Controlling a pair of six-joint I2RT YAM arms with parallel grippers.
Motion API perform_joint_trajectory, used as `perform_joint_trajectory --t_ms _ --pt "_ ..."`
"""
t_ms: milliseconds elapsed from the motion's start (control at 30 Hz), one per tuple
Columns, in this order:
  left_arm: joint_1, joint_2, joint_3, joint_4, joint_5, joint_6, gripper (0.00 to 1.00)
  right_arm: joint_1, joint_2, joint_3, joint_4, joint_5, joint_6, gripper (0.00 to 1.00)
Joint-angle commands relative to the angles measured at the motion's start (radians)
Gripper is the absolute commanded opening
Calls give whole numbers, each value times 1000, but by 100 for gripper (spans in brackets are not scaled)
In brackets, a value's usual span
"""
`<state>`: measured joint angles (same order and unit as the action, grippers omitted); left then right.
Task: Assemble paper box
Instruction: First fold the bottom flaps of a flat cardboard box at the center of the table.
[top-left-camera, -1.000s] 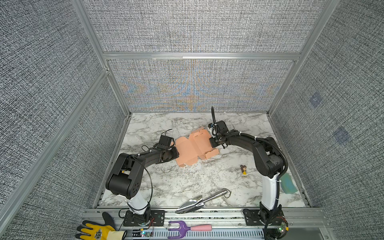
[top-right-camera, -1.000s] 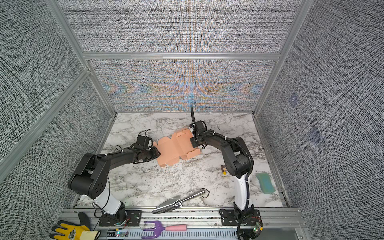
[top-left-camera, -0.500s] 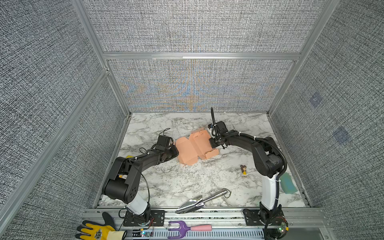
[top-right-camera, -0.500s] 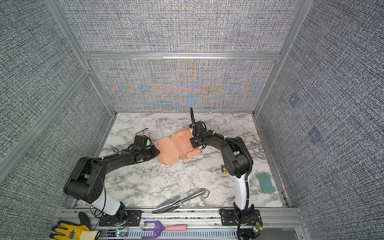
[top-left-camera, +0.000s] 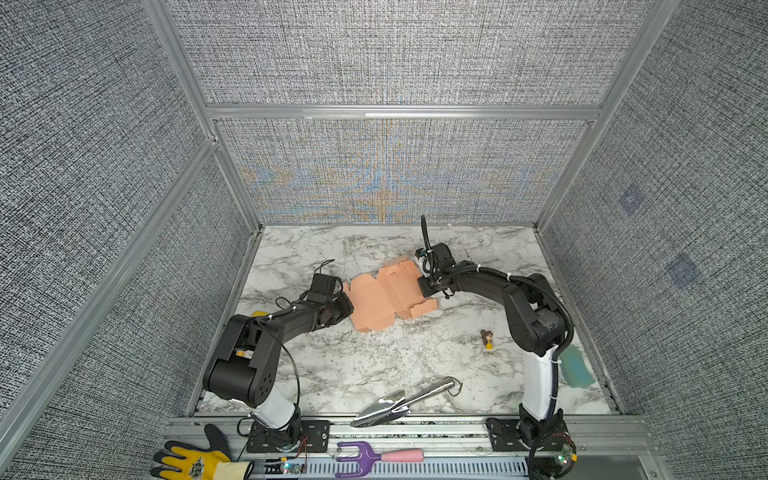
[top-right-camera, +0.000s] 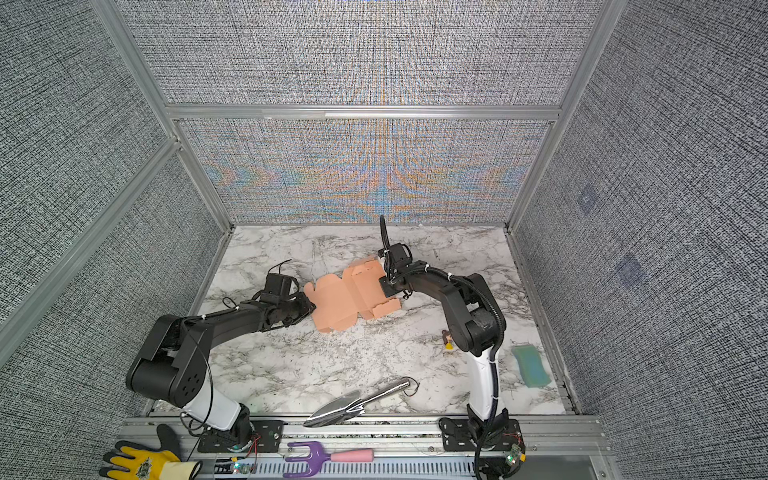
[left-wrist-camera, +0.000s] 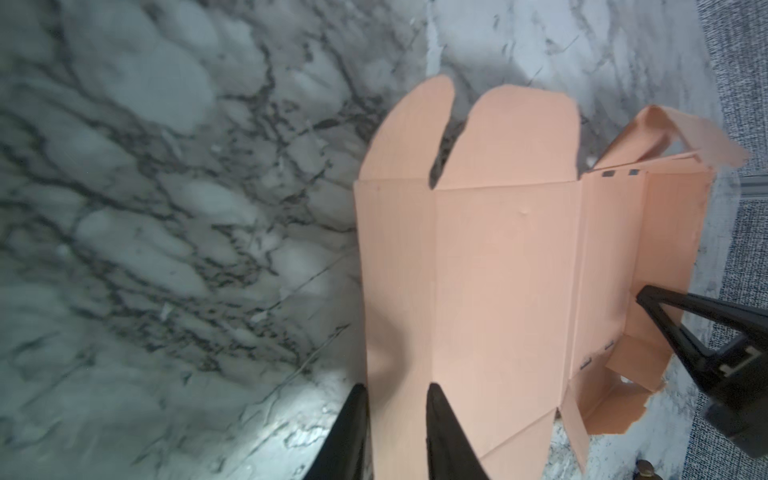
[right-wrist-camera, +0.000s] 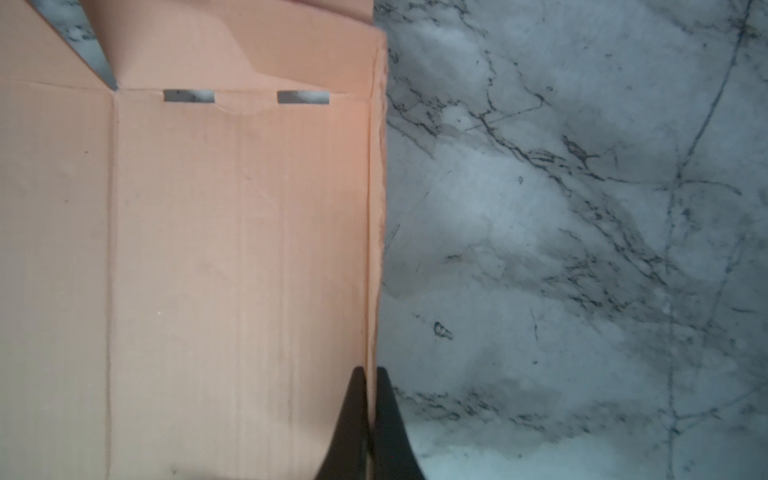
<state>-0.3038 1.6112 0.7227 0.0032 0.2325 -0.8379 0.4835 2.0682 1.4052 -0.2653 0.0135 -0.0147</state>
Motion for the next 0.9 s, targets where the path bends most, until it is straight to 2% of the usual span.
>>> perform_joint_trajectory --t_ms 0,233,433,700,867 --pt "9 13 -28 16 -20 -25 28 0 -3 -8 7 -6 0 3" --pt "28 32 -97 118 15 -96 30 -1 -6 -8 8 -3 -11 3" --pt "38 44 -90 116 11 -141 32 -2 -3 -9 12 -1 -13 3" --pt "87 56 -191 370 168 -261 32 -6 3 -6 9 0 -18 3" --pt "121 69 -219 458 248 -260 33 -6 3 -6 9 -1 -16 3"
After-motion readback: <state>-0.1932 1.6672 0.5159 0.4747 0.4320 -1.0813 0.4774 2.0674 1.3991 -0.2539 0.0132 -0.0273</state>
